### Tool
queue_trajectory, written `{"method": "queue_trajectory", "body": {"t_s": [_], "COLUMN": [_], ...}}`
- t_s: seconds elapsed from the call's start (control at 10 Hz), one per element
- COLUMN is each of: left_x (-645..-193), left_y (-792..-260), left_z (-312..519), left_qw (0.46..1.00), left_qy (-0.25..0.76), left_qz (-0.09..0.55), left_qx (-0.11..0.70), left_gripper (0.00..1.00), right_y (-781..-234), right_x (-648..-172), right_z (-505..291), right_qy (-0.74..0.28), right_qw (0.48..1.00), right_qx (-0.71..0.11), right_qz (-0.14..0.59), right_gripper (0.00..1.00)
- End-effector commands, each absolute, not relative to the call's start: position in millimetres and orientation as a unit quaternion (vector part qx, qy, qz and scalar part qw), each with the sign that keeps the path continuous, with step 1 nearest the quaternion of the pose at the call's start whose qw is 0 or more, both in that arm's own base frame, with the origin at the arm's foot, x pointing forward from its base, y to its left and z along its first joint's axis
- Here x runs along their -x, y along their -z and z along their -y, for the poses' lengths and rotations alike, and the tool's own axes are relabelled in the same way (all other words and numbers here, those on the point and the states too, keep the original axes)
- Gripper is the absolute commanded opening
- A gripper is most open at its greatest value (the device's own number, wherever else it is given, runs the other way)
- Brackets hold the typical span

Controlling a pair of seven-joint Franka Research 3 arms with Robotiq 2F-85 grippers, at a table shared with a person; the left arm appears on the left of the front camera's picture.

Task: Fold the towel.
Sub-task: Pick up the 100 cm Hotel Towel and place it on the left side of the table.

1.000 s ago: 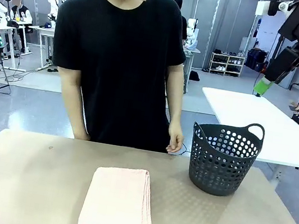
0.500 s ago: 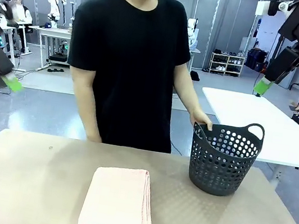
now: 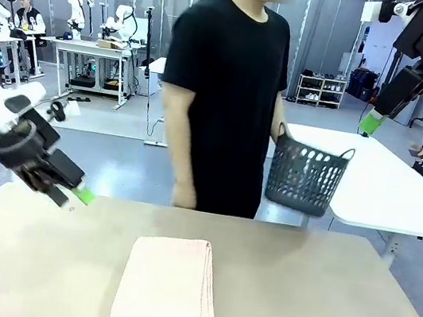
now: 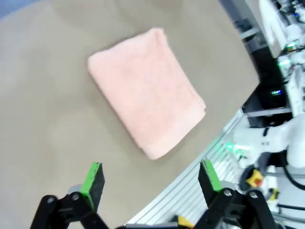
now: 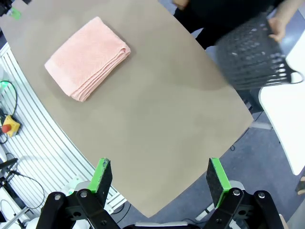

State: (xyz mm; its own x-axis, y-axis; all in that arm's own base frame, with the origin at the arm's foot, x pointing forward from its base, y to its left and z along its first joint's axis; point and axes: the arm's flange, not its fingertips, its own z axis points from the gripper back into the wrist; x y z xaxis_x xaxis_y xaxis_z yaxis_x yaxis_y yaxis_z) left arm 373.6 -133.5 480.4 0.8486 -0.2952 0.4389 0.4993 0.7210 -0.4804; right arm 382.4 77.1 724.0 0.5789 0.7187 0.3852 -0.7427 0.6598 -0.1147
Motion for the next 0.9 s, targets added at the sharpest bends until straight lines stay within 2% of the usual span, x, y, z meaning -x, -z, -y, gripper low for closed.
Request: {"method": "queue_trajectory", "body": {"t_s": [0.0, 0.2, 0.8], "left_x": [-391, -399, -415], "left_y": [-438, -390, -309], "left_z": [147, 159, 177], "left_qw": [0.893, 0.887, 0.877], "left_qy": [0.194, 0.163, 0.098], "left_qz": [0.181, 0.182, 0.174], "left_qx": [0.363, 0.391, 0.437], "left_gripper": [1.0, 1.0, 1.0], "right_y": [-724, -724, -724], "right_x": [-382, -382, -382], "right_z": [-76, -76, -76], "right_qy": [-0.407, -0.407, -0.407], "right_qw": [0.89, 0.89, 0.89], "right_qx": [-0.026, -0.026, -0.026], "right_qz": [0.201, 0.201, 0.201], "right_gripper": [1.0, 1.0, 1.0]}}
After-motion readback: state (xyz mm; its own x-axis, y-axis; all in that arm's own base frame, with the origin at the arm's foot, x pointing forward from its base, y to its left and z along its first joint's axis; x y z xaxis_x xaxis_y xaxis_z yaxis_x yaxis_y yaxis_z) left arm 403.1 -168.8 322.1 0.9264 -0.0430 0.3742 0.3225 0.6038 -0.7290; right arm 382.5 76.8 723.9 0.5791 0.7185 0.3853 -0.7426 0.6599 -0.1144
